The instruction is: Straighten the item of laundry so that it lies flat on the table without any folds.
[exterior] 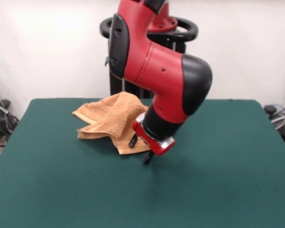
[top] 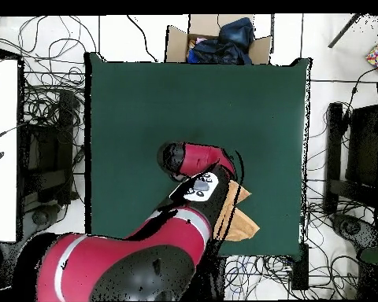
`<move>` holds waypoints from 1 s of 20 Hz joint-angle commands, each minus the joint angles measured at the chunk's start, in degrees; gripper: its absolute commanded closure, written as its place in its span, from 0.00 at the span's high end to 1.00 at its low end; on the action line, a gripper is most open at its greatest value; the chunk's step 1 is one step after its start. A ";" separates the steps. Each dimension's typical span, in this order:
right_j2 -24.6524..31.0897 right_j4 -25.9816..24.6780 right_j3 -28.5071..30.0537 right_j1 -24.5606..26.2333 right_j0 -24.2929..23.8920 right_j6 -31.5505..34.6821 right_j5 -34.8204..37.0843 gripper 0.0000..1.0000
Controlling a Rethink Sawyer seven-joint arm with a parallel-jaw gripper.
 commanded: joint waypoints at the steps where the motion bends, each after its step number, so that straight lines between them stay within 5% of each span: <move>1: 5.42 -0.12 3.06 1.40 2.64 6.61 1.84 1.00; 11: 3.08 -1.86 5.20 -0.06 3.80 5.85 -0.87 1.00; 17: -0.57 -8.43 -0.38 3.69 5.48 2.59 -5.23 1.00; 20: 5.02 -7.80 3.21 1.11 2.20 2.92 -13.52 1.00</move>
